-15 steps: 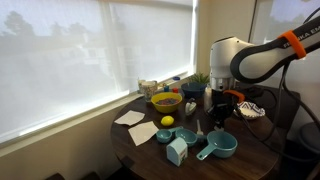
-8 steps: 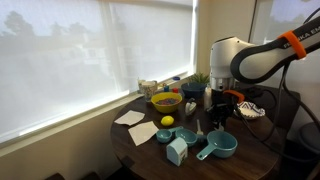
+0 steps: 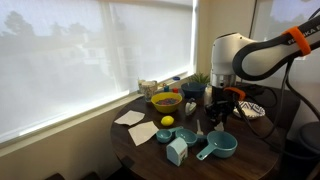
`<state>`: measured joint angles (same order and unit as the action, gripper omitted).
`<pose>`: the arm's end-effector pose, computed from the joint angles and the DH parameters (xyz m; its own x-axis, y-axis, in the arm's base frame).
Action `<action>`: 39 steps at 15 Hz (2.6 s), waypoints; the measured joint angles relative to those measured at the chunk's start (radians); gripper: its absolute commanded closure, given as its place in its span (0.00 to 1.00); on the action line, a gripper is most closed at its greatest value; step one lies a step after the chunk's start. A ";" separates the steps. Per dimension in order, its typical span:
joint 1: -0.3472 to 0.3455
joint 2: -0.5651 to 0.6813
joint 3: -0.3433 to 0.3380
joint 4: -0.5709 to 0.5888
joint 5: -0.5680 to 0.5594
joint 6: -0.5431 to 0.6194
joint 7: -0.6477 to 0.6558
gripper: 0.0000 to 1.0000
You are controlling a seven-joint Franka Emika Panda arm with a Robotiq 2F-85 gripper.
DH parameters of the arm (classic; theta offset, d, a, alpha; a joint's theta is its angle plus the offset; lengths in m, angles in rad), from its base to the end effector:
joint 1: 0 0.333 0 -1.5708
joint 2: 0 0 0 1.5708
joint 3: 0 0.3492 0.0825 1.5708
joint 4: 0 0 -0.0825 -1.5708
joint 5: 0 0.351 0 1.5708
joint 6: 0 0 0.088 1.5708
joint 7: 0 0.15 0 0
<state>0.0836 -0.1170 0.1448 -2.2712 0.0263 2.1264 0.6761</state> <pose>0.4508 0.1079 0.4120 0.8943 -0.4468 -0.0257 -0.4465 -0.8947 0.0141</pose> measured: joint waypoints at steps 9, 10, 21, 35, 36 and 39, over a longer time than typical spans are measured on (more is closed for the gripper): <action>-0.004 -0.037 -0.002 -0.003 0.000 -0.001 0.001 0.00; -0.006 -0.048 -0.004 -0.004 0.000 -0.003 0.002 0.00; -0.087 -0.312 -0.020 0.010 -0.009 -0.177 0.002 0.21; -0.204 -0.309 -0.004 0.054 -0.247 -0.013 0.009 0.89; -0.204 -0.309 -0.005 0.053 -0.247 -0.013 0.009 0.93; -0.203 -0.316 -0.007 0.053 -0.247 -0.014 0.008 1.00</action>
<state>-0.1199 -0.4327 0.1382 -2.2184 -0.2206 2.1120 0.6846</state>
